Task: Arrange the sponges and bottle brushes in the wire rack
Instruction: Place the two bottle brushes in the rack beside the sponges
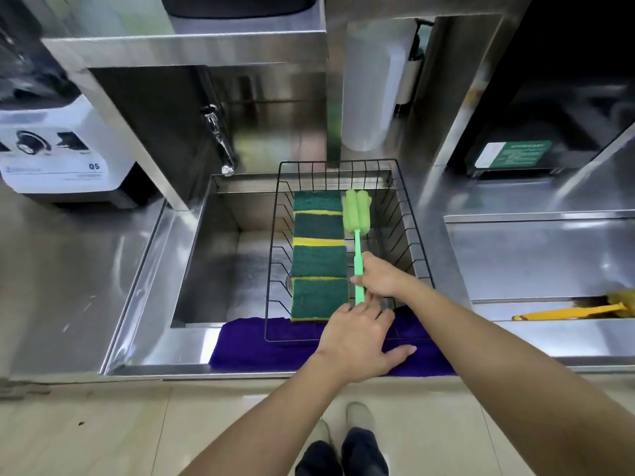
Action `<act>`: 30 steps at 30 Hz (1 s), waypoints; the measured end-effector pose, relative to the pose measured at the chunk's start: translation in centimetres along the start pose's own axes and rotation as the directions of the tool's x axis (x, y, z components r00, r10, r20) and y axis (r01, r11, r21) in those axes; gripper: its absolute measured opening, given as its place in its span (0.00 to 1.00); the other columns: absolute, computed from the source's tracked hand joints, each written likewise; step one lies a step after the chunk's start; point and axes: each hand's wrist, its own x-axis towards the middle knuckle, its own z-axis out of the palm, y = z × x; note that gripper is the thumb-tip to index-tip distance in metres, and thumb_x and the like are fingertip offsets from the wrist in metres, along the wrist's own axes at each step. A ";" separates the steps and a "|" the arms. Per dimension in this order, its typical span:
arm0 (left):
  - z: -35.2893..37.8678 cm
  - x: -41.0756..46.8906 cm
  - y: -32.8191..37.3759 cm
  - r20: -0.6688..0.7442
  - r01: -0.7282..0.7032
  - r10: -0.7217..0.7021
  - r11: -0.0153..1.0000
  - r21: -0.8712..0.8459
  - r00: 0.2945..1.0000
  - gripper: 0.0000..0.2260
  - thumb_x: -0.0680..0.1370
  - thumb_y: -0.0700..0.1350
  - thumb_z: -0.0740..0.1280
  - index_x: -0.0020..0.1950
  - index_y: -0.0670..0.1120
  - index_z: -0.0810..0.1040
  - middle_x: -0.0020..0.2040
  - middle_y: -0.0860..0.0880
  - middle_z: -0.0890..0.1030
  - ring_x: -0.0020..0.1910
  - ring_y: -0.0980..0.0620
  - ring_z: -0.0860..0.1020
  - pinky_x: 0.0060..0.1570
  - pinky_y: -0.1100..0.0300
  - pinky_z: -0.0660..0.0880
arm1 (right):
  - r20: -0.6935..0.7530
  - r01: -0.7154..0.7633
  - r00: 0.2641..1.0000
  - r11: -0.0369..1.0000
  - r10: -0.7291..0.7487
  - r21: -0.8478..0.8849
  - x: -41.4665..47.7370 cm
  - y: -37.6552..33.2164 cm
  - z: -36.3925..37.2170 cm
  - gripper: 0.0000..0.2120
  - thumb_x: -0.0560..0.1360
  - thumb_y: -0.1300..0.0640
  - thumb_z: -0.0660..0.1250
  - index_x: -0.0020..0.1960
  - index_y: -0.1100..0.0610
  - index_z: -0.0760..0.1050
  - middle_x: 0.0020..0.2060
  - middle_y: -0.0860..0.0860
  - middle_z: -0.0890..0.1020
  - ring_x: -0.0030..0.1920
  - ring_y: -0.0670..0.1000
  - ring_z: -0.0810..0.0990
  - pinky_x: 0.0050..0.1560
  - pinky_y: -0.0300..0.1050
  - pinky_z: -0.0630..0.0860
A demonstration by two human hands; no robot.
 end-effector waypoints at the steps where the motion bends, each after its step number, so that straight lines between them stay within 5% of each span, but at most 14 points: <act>1: 0.0 0.0 0.0 -0.007 -0.001 0.001 1.000 0.002 1.000 0.26 0.77 0.64 0.57 0.60 0.43 0.73 0.59 0.43 0.77 0.56 0.45 0.73 0.53 0.50 0.68 | 0.001 -0.001 1.000 0.999 0.001 -0.054 0.1 0.1 0.1 0.19 0.79 0.58 0.61 0.66 0.66 0.62 0.46 0.60 0.79 0.43 0.57 0.80 0.35 0.44 0.74; 3: 0.0 0.0 -0.1 -0.013 -0.004 0.004 1.000 -0.009 1.000 0.27 0.77 0.63 0.58 0.62 0.43 0.72 0.59 0.44 0.77 0.56 0.45 0.73 0.53 0.50 0.68 | -0.005 -0.009 1.000 0.982 0.009 -0.186 0.3 0.6 0.4 0.19 0.79 0.57 0.60 0.66 0.66 0.64 0.59 0.63 0.77 0.57 0.61 0.78 0.50 0.48 0.73; 6: 0.1 0.1 0.1 -0.016 -0.012 0.011 1.000 -0.017 1.000 0.27 0.76 0.63 0.58 0.63 0.43 0.72 0.59 0.44 0.78 0.56 0.45 0.73 0.55 0.50 0.67 | -0.001 -0.012 1.000 0.962 0.013 -0.274 0.2 0.8 0.4 0.21 0.79 0.55 0.59 0.67 0.66 0.64 0.63 0.64 0.75 0.61 0.62 0.75 0.56 0.50 0.73; 13: -0.1 1.4 1.1 -0.018 -0.071 0.071 0.997 0.025 0.997 0.33 0.72 0.67 0.47 0.59 0.44 0.74 0.52 0.45 0.79 0.52 0.45 0.75 0.52 0.51 0.68 | -0.079 0.088 0.991 0.976 -0.106 -0.197 -2.2 0.1 -2.2 0.20 0.79 0.53 0.61 0.68 0.61 0.67 0.59 0.61 0.79 0.56 0.59 0.78 0.50 0.46 0.72; 17: -0.4 2.7 2.9 0.002 -0.133 0.133 0.991 0.027 0.991 0.26 0.76 0.65 0.55 0.59 0.44 0.73 0.54 0.45 0.78 0.53 0.44 0.74 0.52 0.50 0.67 | -0.261 0.151 0.950 0.984 -0.170 -0.089 -4.5 0.4 -5.3 0.15 0.80 0.57 0.60 0.63 0.62 0.73 0.45 0.56 0.79 0.43 0.51 0.73 0.37 0.39 0.69; 19: -0.6 3.4 3.9 -0.008 -0.148 0.148 0.988 0.035 0.989 0.24 0.76 0.64 0.58 0.57 0.44 0.73 0.54 0.44 0.78 0.54 0.44 0.74 0.52 0.50 0.67 | -0.389 0.136 0.909 0.989 -0.148 -0.059 -5.5 1.0 -7.0 0.14 0.80 0.58 0.59 0.61 0.62 0.75 0.48 0.58 0.81 0.45 0.54 0.76 0.42 0.42 0.72; 21: -0.6 4.0 4.7 -0.003 -0.147 0.147 0.988 0.044 0.989 0.24 0.76 0.64 0.57 0.55 0.44 0.72 0.55 0.45 0.78 0.54 0.45 0.74 0.52 0.51 0.67 | -0.488 0.067 0.869 0.996 -0.083 -0.051 -6.2 2.6 -8.4 0.13 0.79 0.58 0.58 0.59 0.61 0.76 0.53 0.60 0.82 0.53 0.58 0.79 0.51 0.46 0.74; 24: -0.4 4.5 5.3 -0.012 -0.105 0.105 0.994 0.002 0.994 0.22 0.76 0.64 0.57 0.52 0.45 0.71 0.53 0.47 0.79 0.52 0.46 0.75 0.50 0.53 0.67 | -0.596 -0.129 0.799 0.991 0.079 -0.041 -7.0 6.5 -10.0 0.12 0.78 0.58 0.56 0.54 0.61 0.76 0.52 0.61 0.82 0.54 0.62 0.79 0.51 0.49 0.75; 30: 0.0 5.1 5.1 0.011 -0.071 0.071 0.997 -0.012 0.997 0.20 0.77 0.64 0.56 0.50 0.47 0.69 0.50 0.49 0.78 0.49 0.49 0.75 0.49 0.54 0.67 | -0.647 -0.488 0.653 0.872 0.394 0.039 -10.2 14.0 -11.5 0.13 0.76 0.63 0.58 0.59 0.62 0.74 0.59 0.63 0.78 0.59 0.64 0.77 0.57 0.52 0.74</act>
